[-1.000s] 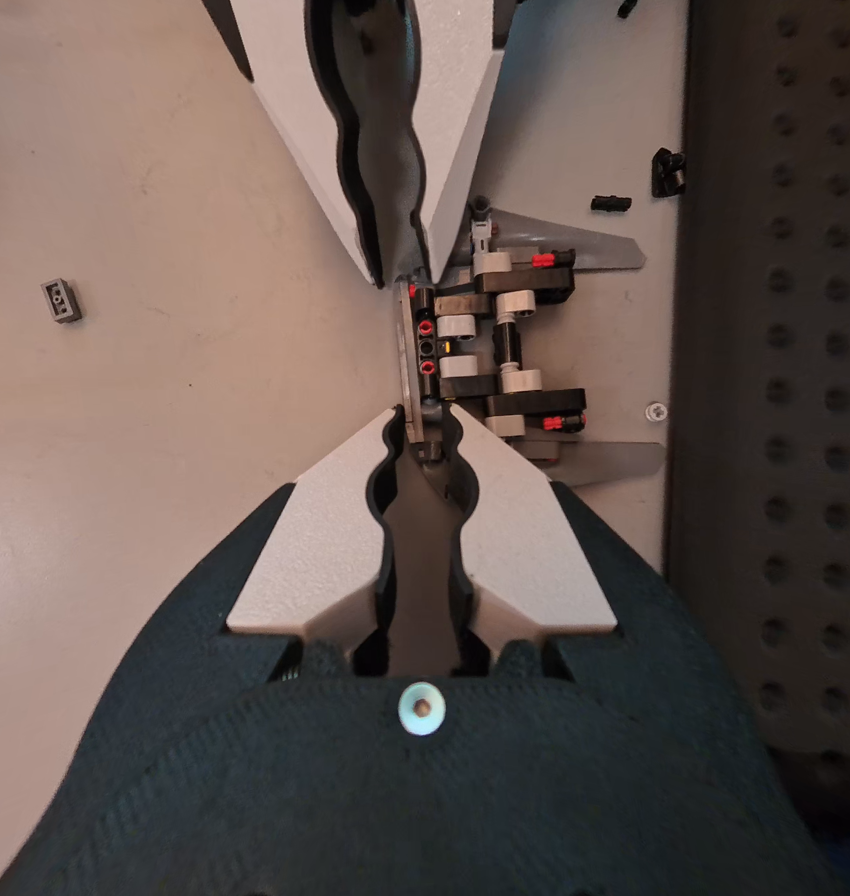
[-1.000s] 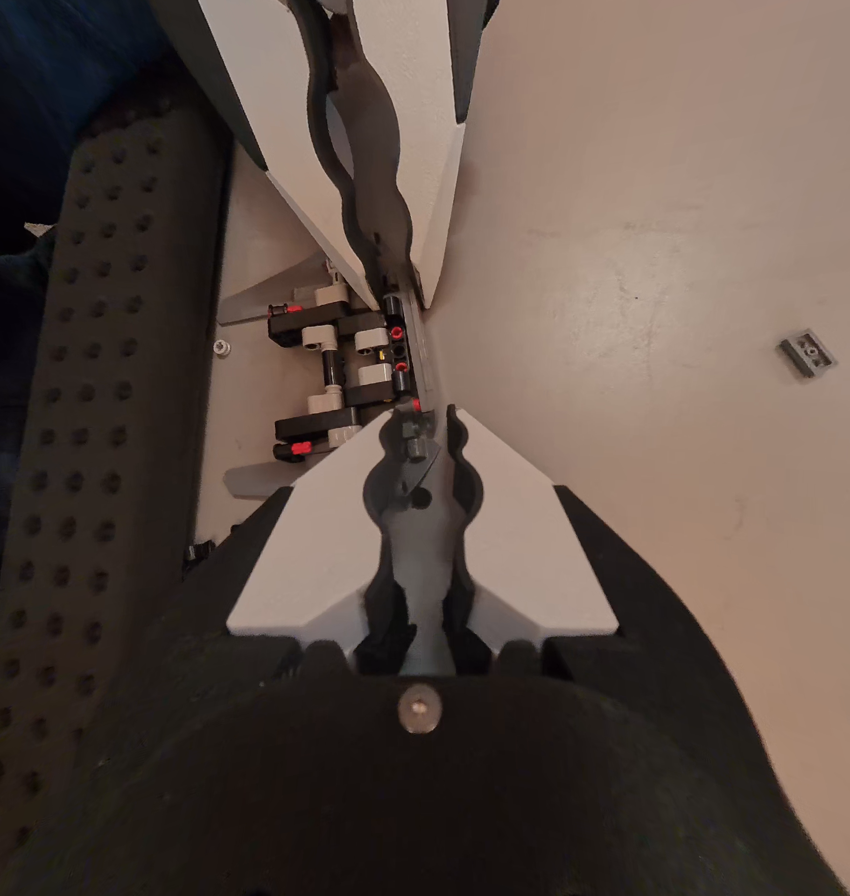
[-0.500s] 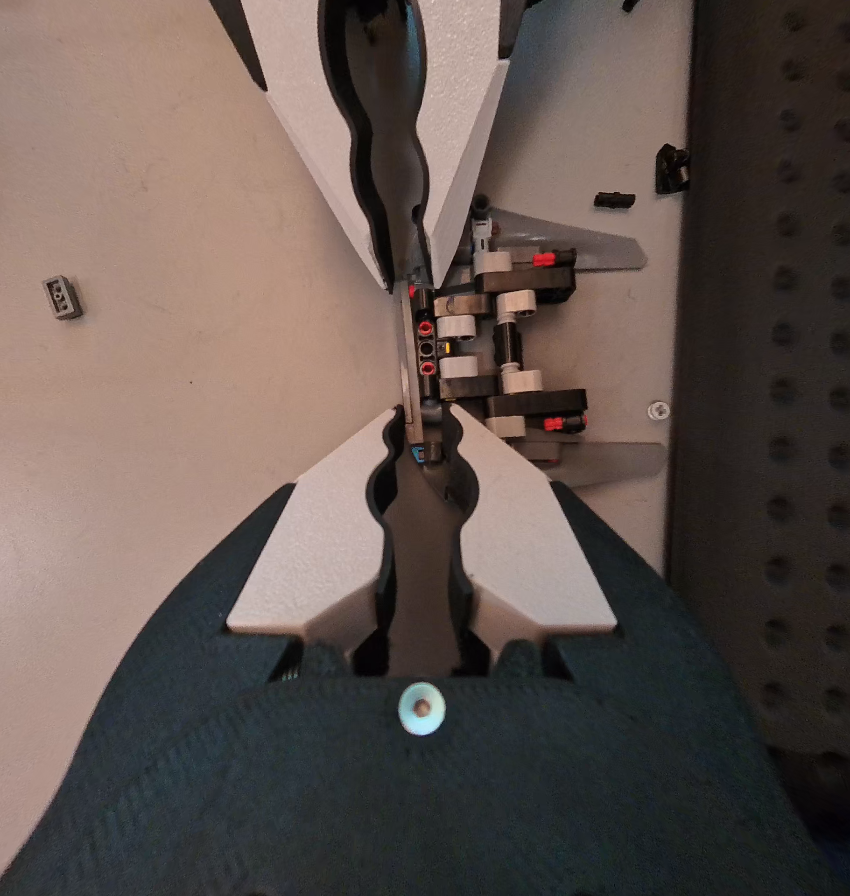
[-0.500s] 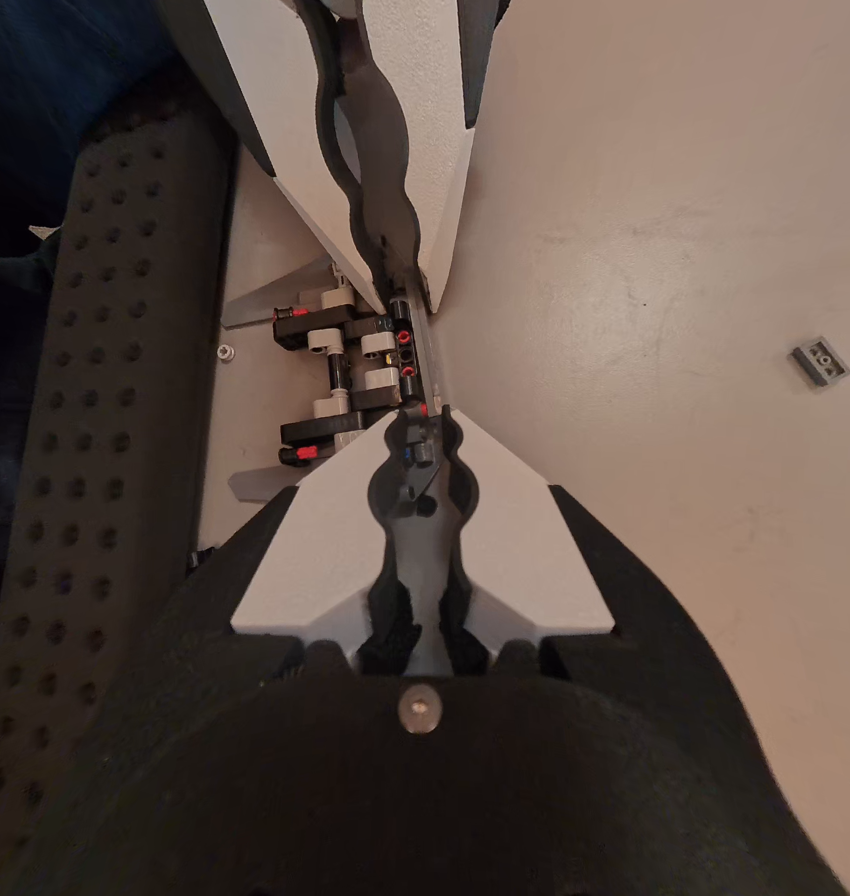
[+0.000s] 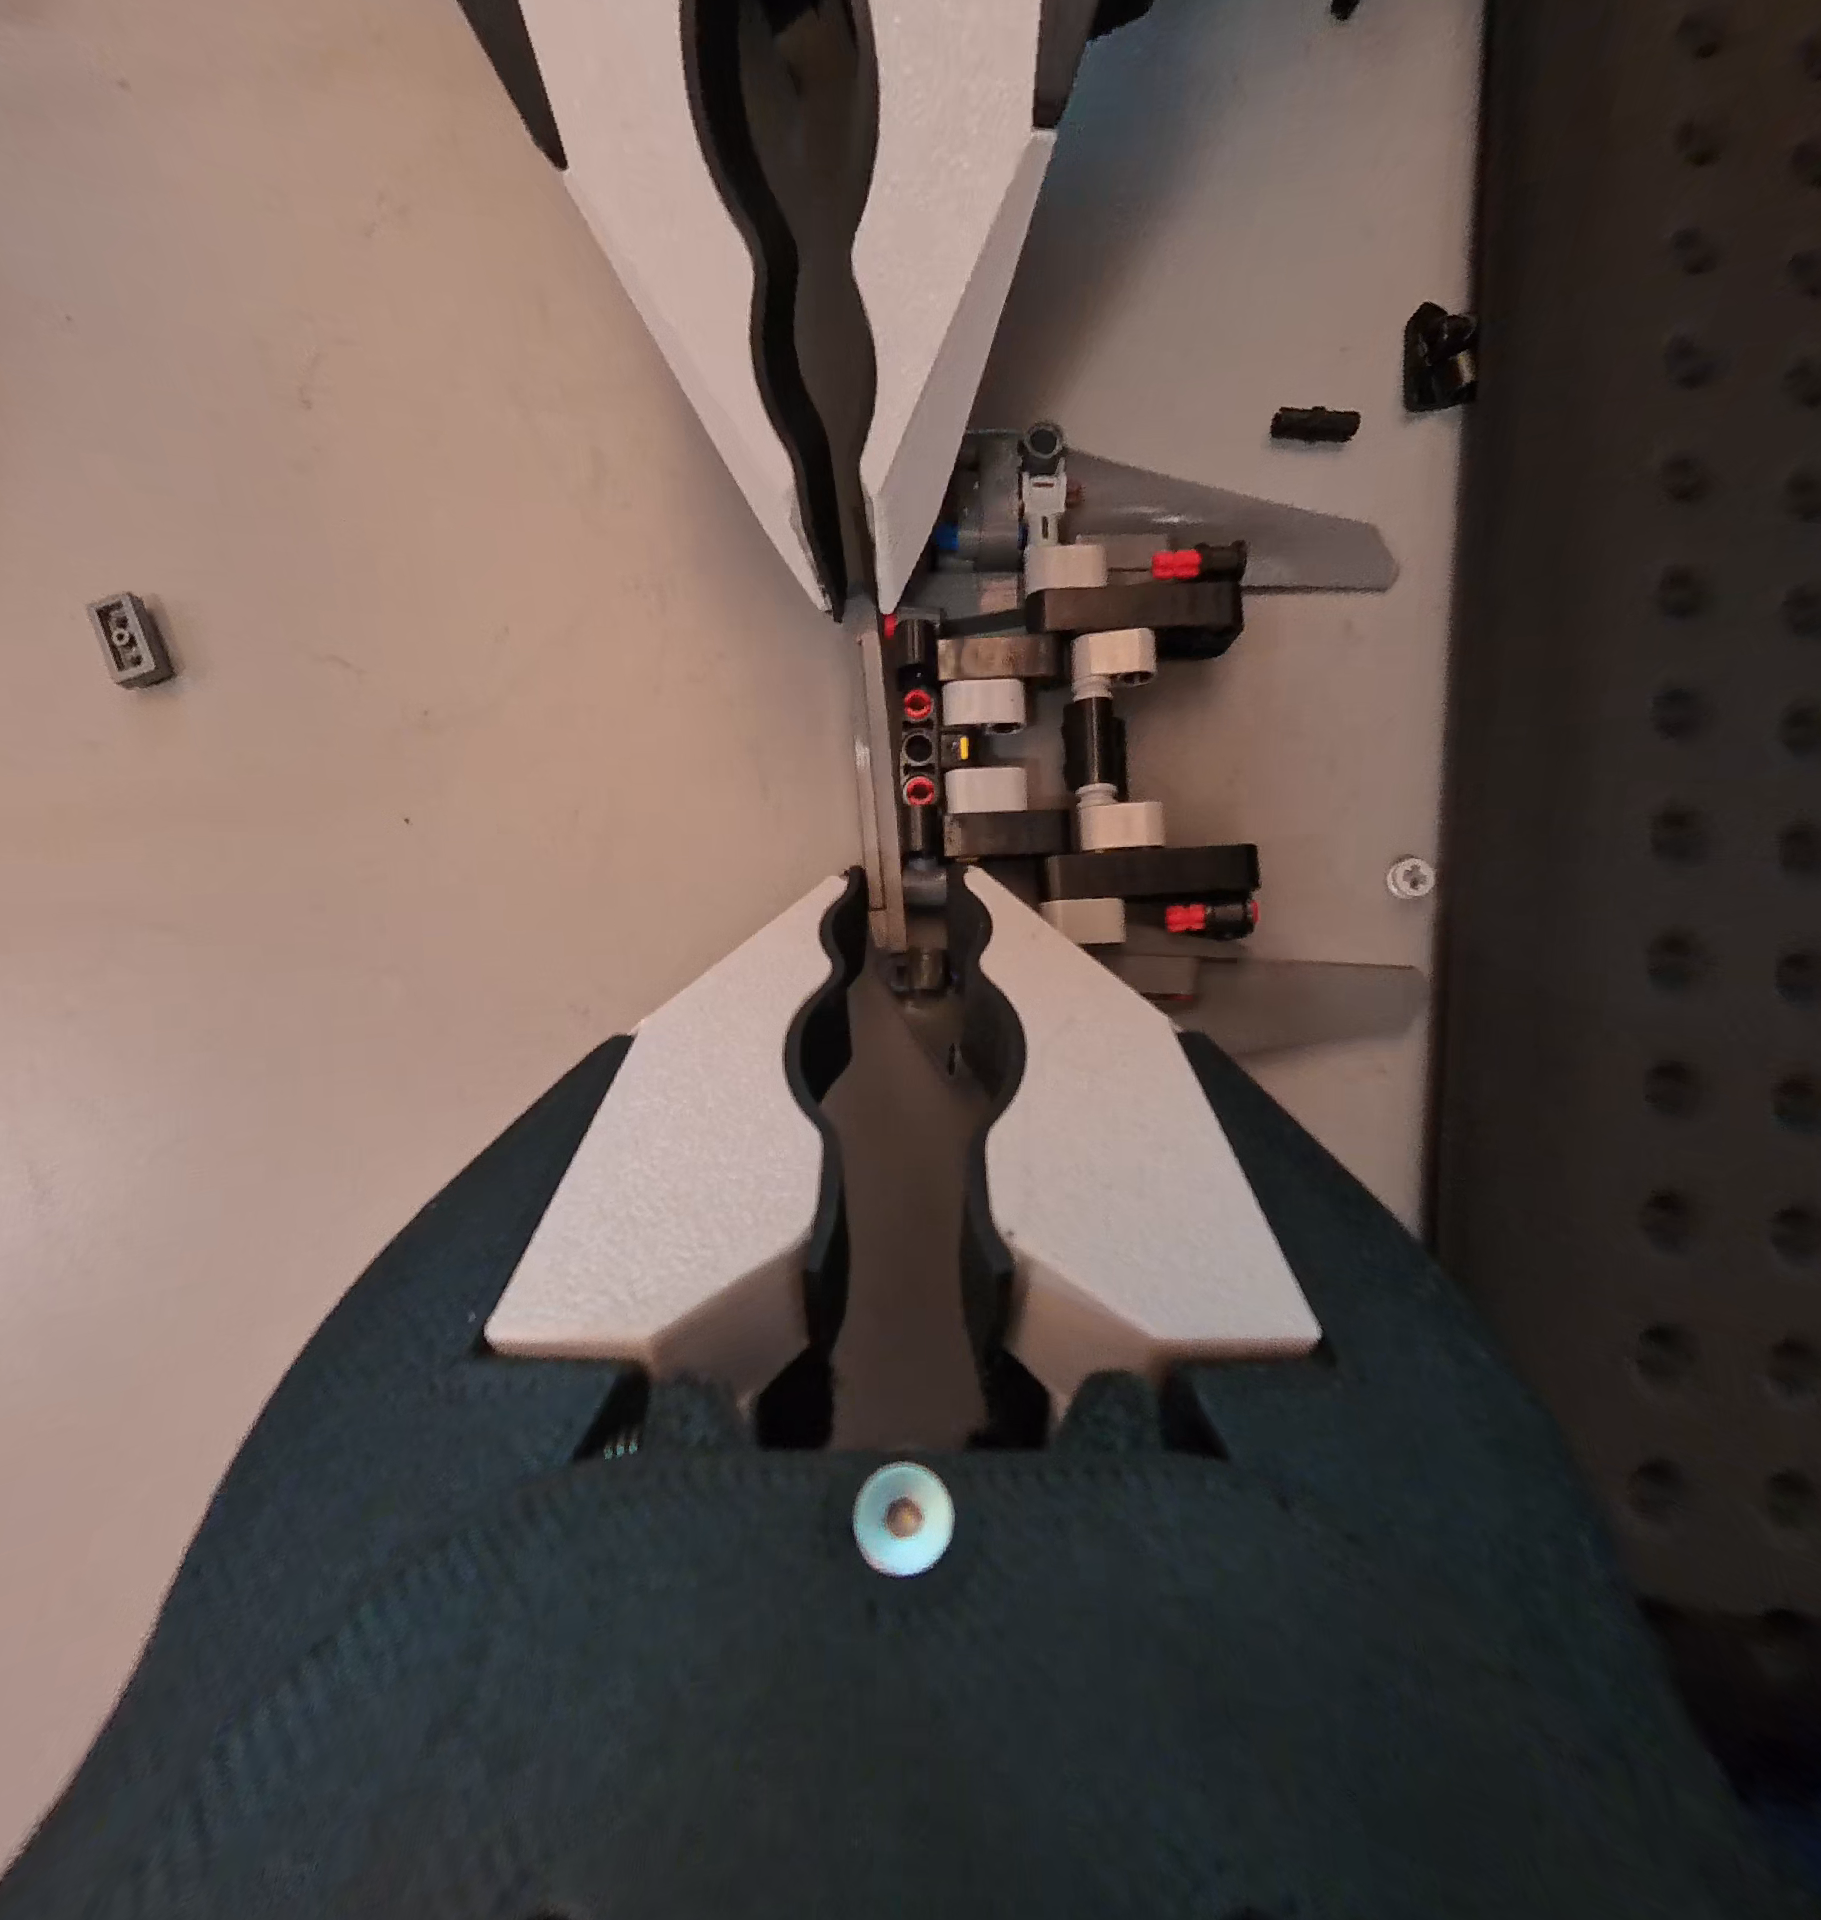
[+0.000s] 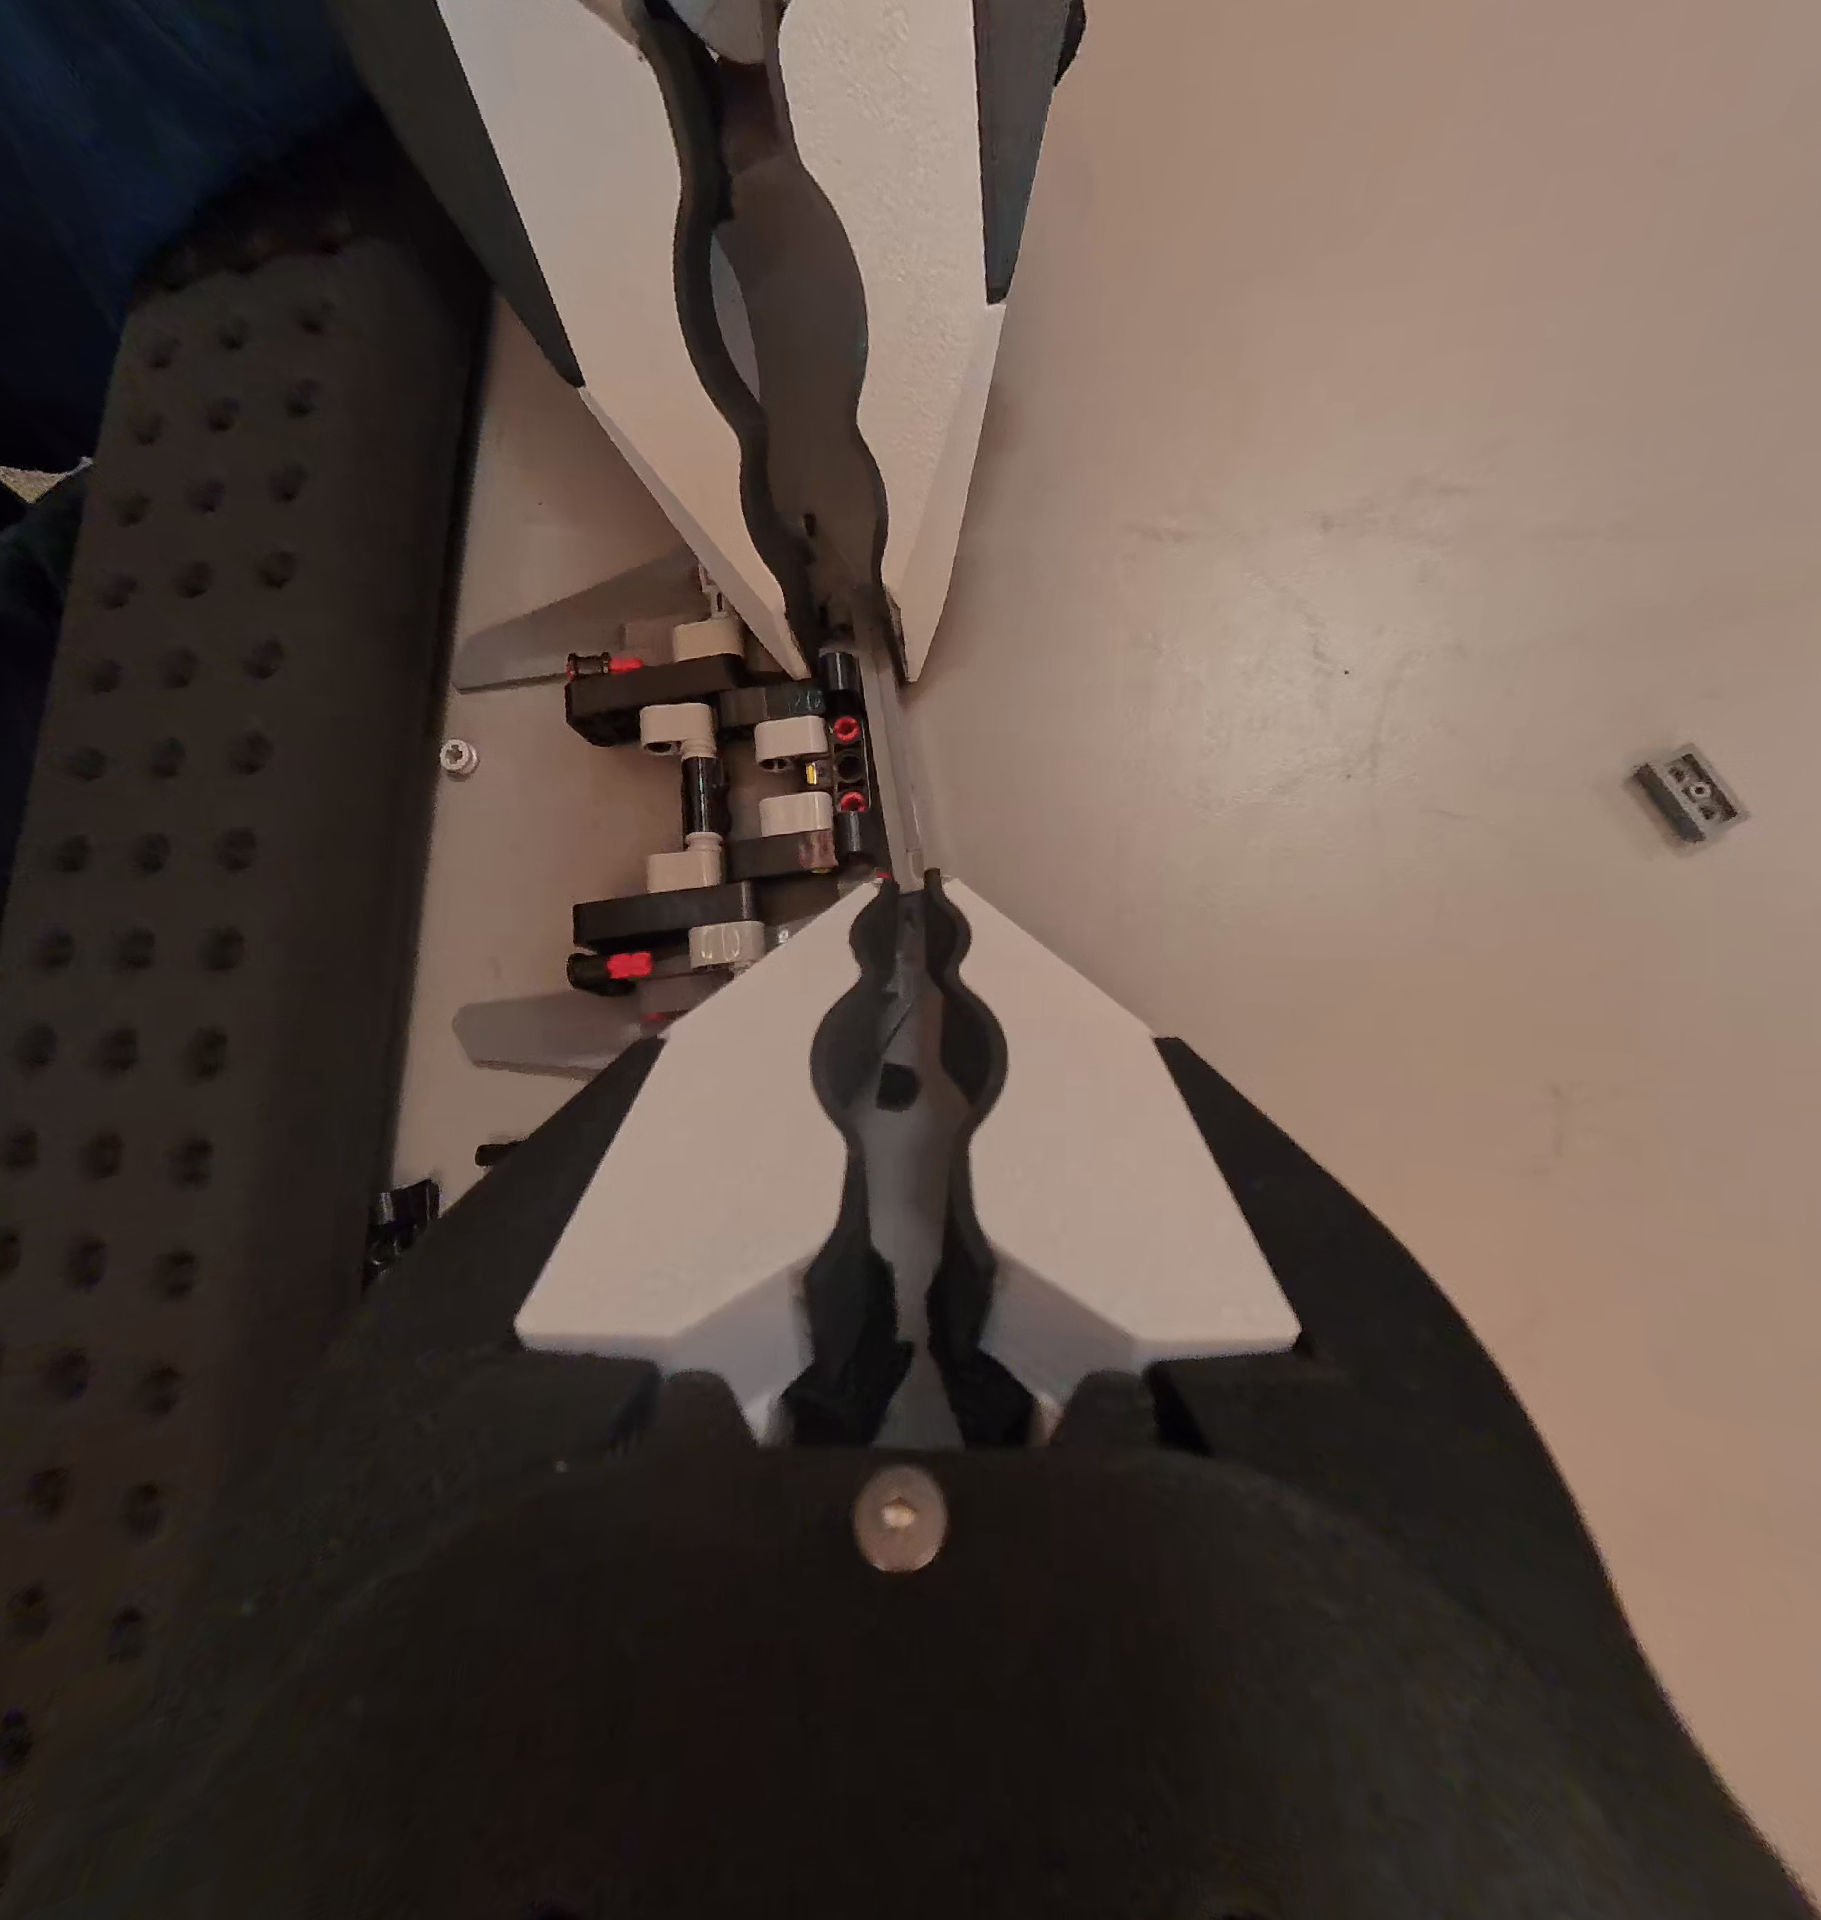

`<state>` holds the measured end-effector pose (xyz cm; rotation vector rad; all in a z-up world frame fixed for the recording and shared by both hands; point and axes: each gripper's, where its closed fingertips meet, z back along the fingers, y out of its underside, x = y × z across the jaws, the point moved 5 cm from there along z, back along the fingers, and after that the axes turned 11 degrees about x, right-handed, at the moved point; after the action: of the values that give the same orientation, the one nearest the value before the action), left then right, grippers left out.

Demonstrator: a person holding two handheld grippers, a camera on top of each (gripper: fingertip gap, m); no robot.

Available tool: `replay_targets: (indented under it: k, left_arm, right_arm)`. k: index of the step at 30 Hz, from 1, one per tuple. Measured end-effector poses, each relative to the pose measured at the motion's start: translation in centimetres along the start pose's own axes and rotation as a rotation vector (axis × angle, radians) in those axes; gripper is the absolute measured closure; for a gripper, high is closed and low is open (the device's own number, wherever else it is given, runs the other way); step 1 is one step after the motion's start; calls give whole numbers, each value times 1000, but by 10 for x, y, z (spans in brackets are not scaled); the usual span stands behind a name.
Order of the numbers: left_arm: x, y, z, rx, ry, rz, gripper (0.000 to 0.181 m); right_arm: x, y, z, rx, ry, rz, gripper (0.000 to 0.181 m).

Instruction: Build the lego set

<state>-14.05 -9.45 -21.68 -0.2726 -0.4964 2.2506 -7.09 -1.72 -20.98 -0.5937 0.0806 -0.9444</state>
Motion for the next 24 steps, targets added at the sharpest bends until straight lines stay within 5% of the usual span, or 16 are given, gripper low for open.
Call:
replay_targets:
  k: [9, 24]
  left_arm:
    - [0, 0, 0, -6, 6, 4, 168]
    - [-2, 1, -1, -3, 20, 9, 168]
  right_arm:
    - [3, 2, -1, 10, -43, -3, 165]
    - [4, 1, -4, 23, -12, 10, 170]
